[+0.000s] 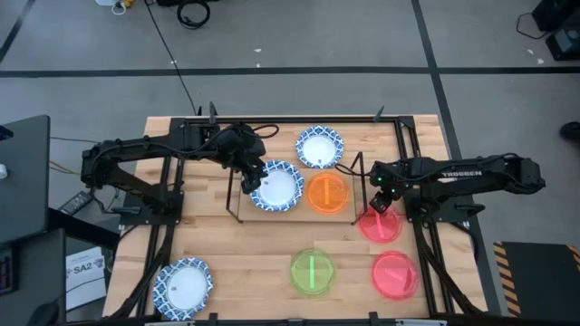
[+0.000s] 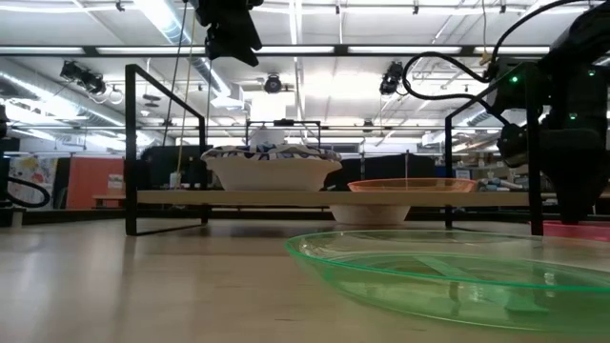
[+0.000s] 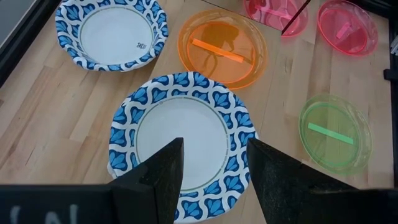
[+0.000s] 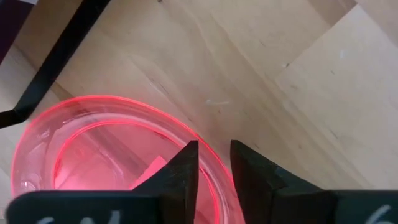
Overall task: Place and stack plates onto a shelf
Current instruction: Stack the pink plate on top of the orange plate on the shelf
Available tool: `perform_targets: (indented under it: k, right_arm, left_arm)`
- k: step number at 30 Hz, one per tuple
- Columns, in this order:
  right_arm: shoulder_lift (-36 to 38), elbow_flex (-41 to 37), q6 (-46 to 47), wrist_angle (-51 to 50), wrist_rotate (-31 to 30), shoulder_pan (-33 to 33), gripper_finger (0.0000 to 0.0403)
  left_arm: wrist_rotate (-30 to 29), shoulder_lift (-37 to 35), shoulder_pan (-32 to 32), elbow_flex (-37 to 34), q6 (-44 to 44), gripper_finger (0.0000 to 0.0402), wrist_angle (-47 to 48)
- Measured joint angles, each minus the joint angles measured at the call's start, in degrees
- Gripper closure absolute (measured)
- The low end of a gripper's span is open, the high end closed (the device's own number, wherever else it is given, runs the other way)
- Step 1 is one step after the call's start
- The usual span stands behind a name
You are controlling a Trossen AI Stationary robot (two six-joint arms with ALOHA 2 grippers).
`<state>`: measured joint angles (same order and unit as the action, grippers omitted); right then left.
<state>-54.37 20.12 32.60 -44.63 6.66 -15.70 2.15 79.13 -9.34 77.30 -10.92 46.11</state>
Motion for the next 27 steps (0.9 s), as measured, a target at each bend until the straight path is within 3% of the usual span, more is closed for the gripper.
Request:
perform_targets:
  k: [13,27]
  right_arm:
    - [-0.02,0.00,-0.22,-0.18,0.07,0.00,0.0391]
    - [-0.08,1.45,-0.30,-1.27,0.70,0.00,0.0395]
  left_arm:
    - [0.00,0.00,-0.01,0.00,0.00,0.0219,0.00]
    - [0.00,0.00,-0.01,0.00,0.09,0.0219,-0.02]
